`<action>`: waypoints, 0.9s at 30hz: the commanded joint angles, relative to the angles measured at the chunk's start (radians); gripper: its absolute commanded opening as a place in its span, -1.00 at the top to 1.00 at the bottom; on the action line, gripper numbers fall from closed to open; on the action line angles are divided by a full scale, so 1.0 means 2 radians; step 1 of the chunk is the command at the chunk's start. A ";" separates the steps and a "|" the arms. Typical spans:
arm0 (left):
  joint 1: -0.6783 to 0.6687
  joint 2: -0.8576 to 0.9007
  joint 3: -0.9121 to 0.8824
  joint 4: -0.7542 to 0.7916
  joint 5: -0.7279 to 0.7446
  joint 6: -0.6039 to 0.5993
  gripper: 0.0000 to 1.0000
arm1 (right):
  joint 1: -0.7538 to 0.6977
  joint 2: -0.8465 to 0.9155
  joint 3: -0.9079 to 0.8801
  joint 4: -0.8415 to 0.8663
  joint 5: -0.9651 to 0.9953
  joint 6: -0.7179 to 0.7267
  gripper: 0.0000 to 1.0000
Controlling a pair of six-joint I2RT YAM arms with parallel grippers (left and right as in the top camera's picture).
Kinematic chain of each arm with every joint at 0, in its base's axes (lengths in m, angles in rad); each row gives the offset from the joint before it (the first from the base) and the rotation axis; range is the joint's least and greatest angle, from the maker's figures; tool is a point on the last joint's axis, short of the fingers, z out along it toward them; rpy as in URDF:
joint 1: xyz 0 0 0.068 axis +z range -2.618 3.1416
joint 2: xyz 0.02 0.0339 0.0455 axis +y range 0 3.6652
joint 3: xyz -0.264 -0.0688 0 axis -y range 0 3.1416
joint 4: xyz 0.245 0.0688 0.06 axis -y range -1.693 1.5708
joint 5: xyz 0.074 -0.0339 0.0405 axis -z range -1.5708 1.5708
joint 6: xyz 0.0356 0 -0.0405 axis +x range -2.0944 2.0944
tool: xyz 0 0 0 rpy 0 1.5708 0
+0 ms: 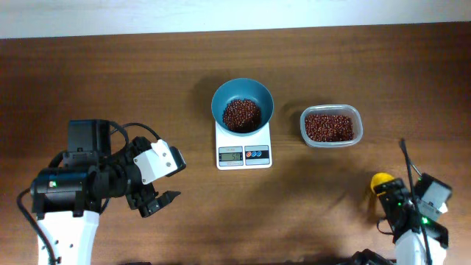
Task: Scoop item into bowl and weigh 50g on scale
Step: 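Set the yellow scoop on the table and open the right gripper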
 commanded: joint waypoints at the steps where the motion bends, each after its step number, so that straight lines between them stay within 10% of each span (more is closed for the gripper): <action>1: 0.003 -0.005 0.010 -0.001 0.002 0.008 -0.97 | 0.053 0.067 0.024 0.009 0.009 0.011 -0.97; 27: 0.003 -0.005 0.010 -0.001 0.002 0.008 -0.97 | 0.060 0.130 0.196 -0.270 0.029 -0.023 -0.97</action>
